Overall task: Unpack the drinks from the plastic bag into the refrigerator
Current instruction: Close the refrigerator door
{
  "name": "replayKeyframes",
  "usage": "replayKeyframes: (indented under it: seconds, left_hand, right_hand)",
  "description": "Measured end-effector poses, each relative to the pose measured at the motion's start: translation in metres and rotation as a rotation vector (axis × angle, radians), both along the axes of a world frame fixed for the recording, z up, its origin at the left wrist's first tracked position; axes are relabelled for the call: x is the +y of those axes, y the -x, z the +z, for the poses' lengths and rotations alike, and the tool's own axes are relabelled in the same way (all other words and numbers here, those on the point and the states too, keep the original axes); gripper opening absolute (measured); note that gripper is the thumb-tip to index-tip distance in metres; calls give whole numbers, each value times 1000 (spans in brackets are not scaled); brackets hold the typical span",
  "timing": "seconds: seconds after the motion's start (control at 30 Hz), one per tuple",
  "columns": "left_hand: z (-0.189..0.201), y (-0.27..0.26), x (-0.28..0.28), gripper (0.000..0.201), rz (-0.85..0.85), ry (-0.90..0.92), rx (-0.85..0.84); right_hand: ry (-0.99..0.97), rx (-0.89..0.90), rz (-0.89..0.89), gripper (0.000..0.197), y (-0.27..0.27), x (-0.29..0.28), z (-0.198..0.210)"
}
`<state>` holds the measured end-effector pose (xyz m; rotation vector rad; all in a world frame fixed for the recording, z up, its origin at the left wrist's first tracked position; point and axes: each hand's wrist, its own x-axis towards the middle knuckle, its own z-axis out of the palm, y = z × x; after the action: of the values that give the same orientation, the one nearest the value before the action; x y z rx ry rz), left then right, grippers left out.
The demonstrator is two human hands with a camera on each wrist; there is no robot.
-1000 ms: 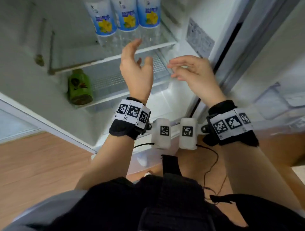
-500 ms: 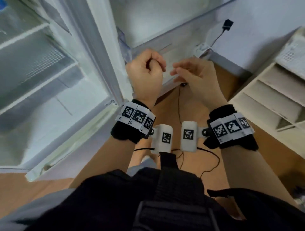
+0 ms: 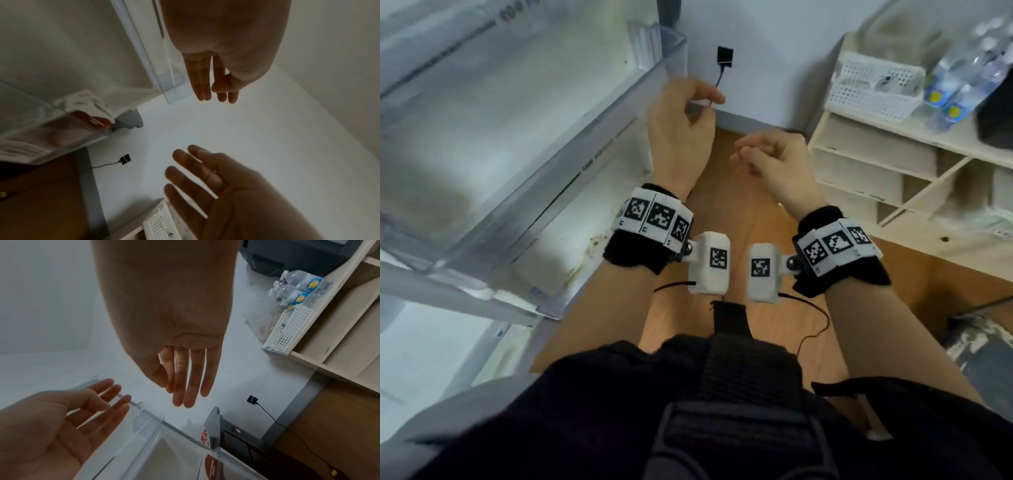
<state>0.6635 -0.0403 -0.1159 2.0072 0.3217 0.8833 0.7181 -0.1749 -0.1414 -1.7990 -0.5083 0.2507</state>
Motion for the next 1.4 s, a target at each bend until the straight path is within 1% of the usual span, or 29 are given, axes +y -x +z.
replayKeyframes:
  seconds: [0.07, 0.13, 0.23, 0.3, 0.4, 0.53, 0.67, 0.77, 0.87, 0.93, 1.07, 1.17, 1.23, 1.3, 1.37, 1.4]
  left_hand:
    - [10, -23, 2, 19, 1, -19, 2]
    - [18, -46, 7, 19, 19, -83, 22]
    - [24, -72, 19, 21, 43, -190, 83]
    - [26, -86, 27, 22, 102, -218, 114]
    - [30, -106, 30, 25, 275, -304, 156]
    - [35, -131, 28, 24, 632, -363, 259]
    - [29, -145, 27, 24, 856, -396, 258]
    - [25, -149, 23, 26, 929, -408, 239]
    - [23, -142, 15, 27, 931, -385, 189]
    - [24, -139, 7, 27, 938, -368, 180]
    - [23, -135, -12, 29, 984, -324, 81]
    - [16, -130, -31, 27, 1045, -357, -19]
    - [14, -130, -43, 27, 1103, -361, -47]
    - [15, -129, -55, 27, 1148, -358, -66]
    - [17, -125, -64, 27, 1186, -368, -103]
    - [20, -122, -68, 26, 1196, -374, -128]
  right_hand:
    - [-3, 21, -6, 15, -21, 1, 2]
    - [-16, 33, 4, 17, -45, 5, 3]
    - [-25, 35, 50, 18, -80, 21, 3]
    - [-32, 43, 103, 20, -104, 36, 1]
    - [-5, 60, 243, 23, -138, 63, -5]
    - [60, 46, 462, 26, -181, 88, 2]
    - [52, 84, 622, 25, -214, 103, 9]
    - [56, 73, 726, 27, -222, 113, 7]
    - [41, 49, 779, 34, -222, 123, 3]
    - [30, 73, 797, 42, -220, 127, 3]
    - [-10, 167, 871, 52, -214, 124, 7]
    - [-44, 147, 956, 58, -212, 120, 4]
    - [-52, 122, 1040, 63, -210, 115, 2]
    - [-59, 137, 1091, 67, -209, 109, 0]
    - [-102, 167, 1096, 66, -206, 103, -2]
    - [-136, 196, 1076, 62, -206, 100, -3]
